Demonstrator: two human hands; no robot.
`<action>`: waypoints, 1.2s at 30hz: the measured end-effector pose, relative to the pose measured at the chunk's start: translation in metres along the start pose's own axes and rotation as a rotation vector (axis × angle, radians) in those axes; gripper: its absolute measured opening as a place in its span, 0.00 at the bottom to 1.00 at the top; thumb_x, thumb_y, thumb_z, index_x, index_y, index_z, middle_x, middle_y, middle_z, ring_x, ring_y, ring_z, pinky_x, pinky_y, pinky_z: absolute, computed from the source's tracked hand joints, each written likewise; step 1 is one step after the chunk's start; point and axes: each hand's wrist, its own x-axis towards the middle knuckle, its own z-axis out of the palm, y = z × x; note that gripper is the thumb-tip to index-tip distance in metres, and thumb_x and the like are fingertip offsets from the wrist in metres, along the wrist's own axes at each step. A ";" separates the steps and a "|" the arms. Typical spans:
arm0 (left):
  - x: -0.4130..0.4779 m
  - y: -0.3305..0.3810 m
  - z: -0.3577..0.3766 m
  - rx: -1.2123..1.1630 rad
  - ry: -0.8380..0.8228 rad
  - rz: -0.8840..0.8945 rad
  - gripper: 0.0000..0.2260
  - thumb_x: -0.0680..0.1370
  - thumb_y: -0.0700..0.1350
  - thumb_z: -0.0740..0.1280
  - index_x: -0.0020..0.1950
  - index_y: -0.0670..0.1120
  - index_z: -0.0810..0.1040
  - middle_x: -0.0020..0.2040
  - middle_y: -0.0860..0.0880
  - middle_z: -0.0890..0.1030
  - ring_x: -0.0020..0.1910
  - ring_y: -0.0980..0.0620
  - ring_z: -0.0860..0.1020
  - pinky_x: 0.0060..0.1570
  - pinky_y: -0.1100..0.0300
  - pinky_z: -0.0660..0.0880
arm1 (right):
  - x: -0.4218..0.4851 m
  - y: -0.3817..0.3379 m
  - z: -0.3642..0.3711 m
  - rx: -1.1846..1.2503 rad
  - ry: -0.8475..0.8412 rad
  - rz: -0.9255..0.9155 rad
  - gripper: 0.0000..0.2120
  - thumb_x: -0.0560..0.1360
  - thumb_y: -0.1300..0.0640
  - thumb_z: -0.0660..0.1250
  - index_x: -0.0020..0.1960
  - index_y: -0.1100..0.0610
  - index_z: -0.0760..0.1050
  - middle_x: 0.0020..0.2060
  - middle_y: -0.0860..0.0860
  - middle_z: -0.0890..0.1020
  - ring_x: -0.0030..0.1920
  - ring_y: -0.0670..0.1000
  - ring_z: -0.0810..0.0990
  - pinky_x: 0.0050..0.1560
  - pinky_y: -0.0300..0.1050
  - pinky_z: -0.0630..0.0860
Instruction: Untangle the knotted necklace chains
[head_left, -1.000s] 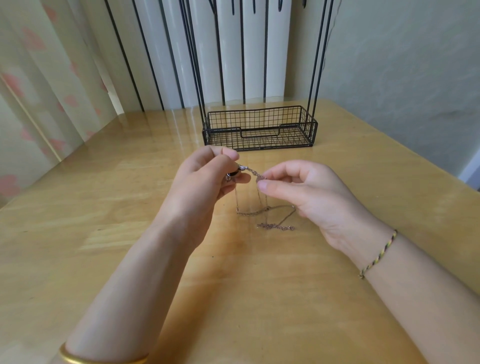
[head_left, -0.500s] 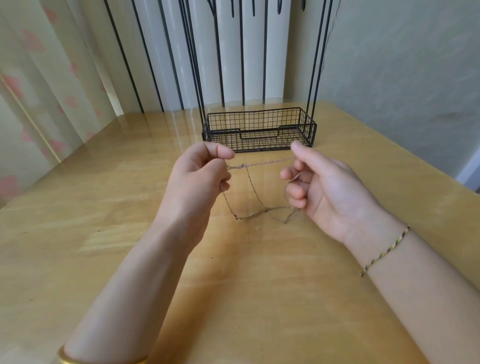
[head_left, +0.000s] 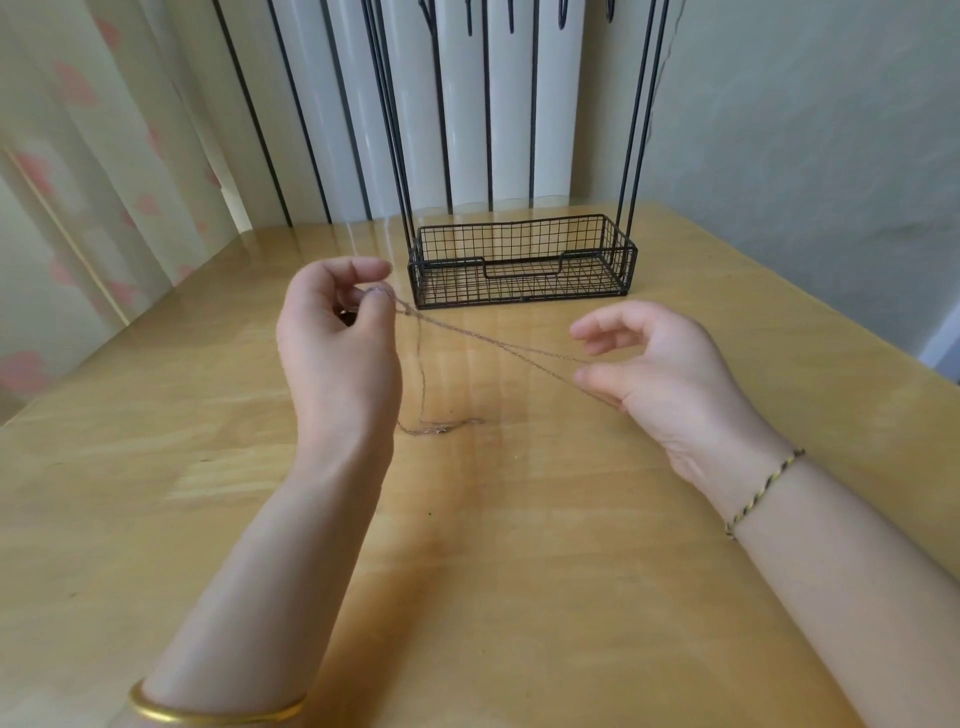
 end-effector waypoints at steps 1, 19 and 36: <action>0.000 0.001 0.000 -0.027 0.011 -0.005 0.10 0.78 0.38 0.62 0.45 0.53 0.76 0.38 0.54 0.74 0.35 0.56 0.70 0.38 0.65 0.70 | 0.000 0.001 0.000 0.030 0.011 0.008 0.12 0.71 0.69 0.68 0.43 0.52 0.78 0.40 0.49 0.78 0.29 0.43 0.72 0.27 0.33 0.68; -0.007 0.002 0.004 -0.571 -0.264 -0.455 0.07 0.81 0.38 0.60 0.47 0.45 0.76 0.36 0.49 0.77 0.33 0.56 0.76 0.31 0.67 0.72 | 0.010 0.003 -0.004 0.952 -0.047 0.642 0.11 0.78 0.66 0.53 0.41 0.61 0.71 0.28 0.52 0.69 0.15 0.43 0.59 0.15 0.31 0.56; -0.012 0.007 0.004 -0.629 -0.517 -0.433 0.06 0.72 0.42 0.66 0.48 0.44 0.78 0.49 0.45 0.82 0.53 0.49 0.82 0.41 0.66 0.76 | 0.010 0.010 0.000 0.116 0.070 0.228 0.11 0.75 0.64 0.62 0.55 0.54 0.74 0.51 0.51 0.77 0.48 0.49 0.77 0.48 0.44 0.75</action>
